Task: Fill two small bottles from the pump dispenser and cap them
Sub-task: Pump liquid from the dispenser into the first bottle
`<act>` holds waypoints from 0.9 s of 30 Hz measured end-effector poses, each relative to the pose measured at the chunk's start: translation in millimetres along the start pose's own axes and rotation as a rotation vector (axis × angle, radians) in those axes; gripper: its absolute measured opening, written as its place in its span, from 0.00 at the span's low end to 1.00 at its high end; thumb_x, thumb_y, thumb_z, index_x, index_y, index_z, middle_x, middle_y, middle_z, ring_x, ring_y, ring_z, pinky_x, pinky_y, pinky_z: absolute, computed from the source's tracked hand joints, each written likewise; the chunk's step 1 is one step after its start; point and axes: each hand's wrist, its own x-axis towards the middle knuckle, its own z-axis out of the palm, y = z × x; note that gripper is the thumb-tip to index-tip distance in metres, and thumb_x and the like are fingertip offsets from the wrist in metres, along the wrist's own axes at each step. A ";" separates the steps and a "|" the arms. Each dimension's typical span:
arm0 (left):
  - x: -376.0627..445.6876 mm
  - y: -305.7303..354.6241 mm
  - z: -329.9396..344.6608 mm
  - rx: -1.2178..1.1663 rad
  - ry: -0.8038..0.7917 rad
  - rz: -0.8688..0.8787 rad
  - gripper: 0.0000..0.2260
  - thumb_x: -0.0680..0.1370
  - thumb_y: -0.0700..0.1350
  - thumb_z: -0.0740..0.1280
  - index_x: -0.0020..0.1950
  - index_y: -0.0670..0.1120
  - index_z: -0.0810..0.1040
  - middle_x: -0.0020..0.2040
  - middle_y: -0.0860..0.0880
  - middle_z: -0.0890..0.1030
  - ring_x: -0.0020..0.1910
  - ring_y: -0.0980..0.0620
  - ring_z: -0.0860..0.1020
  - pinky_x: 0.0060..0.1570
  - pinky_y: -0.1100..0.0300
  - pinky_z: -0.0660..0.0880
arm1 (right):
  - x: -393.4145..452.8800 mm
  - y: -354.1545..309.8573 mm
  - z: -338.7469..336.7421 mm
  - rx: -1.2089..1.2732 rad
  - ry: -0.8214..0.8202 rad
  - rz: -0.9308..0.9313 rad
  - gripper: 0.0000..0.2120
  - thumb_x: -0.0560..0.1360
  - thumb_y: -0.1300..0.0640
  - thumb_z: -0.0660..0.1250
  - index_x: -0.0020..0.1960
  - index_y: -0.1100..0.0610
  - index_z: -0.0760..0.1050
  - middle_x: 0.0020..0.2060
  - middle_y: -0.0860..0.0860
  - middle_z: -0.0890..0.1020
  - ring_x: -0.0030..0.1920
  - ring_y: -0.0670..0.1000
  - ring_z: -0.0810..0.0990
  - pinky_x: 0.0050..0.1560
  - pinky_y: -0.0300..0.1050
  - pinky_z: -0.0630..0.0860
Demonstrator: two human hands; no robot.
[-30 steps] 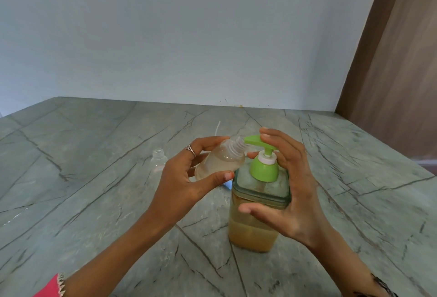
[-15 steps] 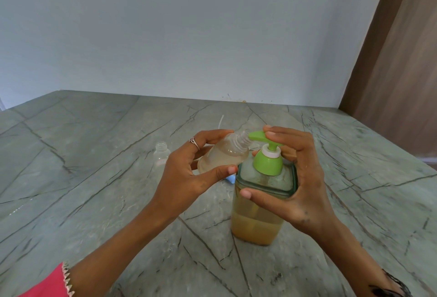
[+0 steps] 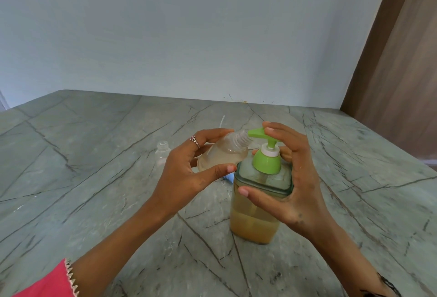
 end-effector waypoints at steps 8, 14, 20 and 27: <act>-0.5 0.3 0.0 0.019 0.003 0.025 0.21 0.66 0.54 0.70 0.58 0.58 0.73 0.55 0.63 0.78 0.52 0.62 0.78 0.46 0.72 0.74 | 1.1 -1.2 -0.1 -0.016 0.028 -0.011 0.37 0.64 0.48 0.76 0.68 0.50 0.63 0.67 0.39 0.67 0.67 0.50 0.71 0.59 0.42 0.74; -0.7 1.3 0.2 0.025 0.014 0.033 0.20 0.66 0.54 0.70 0.57 0.58 0.73 0.53 0.67 0.78 0.51 0.64 0.77 0.44 0.73 0.73 | 2.2 -1.3 0.8 0.031 0.077 -0.021 0.32 0.63 0.51 0.78 0.62 0.55 0.68 0.60 0.47 0.72 0.64 0.46 0.74 0.58 0.40 0.74; -0.4 1.1 -1.6 0.053 0.012 0.051 0.20 0.66 0.53 0.70 0.57 0.59 0.72 0.52 0.69 0.77 0.52 0.66 0.76 0.43 0.75 0.72 | 1.9 -3.6 2.0 0.034 0.081 0.010 0.29 0.63 0.53 0.78 0.60 0.55 0.68 0.57 0.49 0.73 0.61 0.44 0.75 0.58 0.35 0.73; 0.3 0.1 -0.8 0.039 0.010 0.052 0.21 0.66 0.54 0.71 0.57 0.58 0.73 0.53 0.68 0.77 0.51 0.64 0.77 0.43 0.74 0.73 | 1.3 -1.8 0.0 0.019 0.009 0.030 0.36 0.65 0.49 0.75 0.68 0.52 0.62 0.67 0.47 0.67 0.67 0.49 0.71 0.59 0.46 0.75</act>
